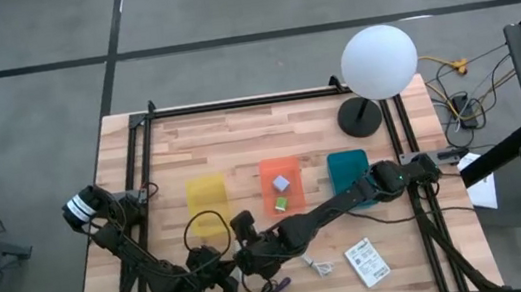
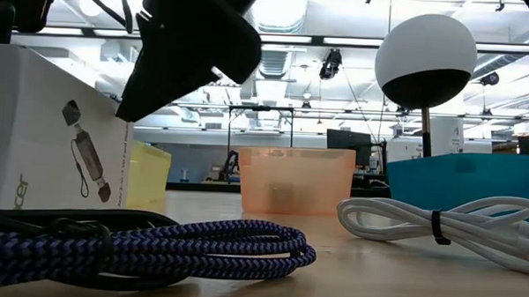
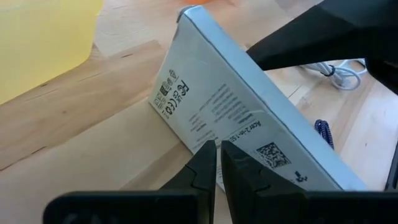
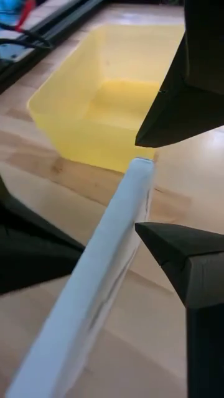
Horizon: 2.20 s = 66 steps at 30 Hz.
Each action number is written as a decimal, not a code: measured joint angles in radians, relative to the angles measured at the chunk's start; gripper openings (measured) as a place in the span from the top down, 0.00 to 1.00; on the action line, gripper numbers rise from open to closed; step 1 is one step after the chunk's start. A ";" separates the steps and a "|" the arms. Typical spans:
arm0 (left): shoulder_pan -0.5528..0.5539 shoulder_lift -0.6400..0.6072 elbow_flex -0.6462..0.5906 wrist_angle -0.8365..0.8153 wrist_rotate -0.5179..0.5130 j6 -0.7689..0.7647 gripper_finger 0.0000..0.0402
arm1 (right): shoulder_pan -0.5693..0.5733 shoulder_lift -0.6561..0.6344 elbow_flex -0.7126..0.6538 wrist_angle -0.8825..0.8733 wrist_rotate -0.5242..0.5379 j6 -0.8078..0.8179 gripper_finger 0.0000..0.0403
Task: Pick and place items into bin
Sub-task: Put the left white card reader box into the blue bin
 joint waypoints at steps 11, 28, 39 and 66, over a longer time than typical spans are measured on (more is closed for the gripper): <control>-0.016 -0.016 0.001 0.000 0.000 -0.006 0.98 | 0.006 0.000 0.000 0.003 -0.168 -0.281 0.51; -0.078 -0.055 0.001 -0.005 -0.041 -0.003 0.98 | -0.018 0.003 -0.040 0.059 -0.297 -0.330 0.53; -0.103 -0.063 0.007 -0.006 -0.040 -0.005 0.98 | -0.023 0.003 -0.076 0.056 -0.284 -0.355 0.64; -0.103 -0.063 0.007 -0.009 -0.040 -0.007 0.98 | 0.035 -0.119 0.203 -0.828 -0.170 0.951 0.87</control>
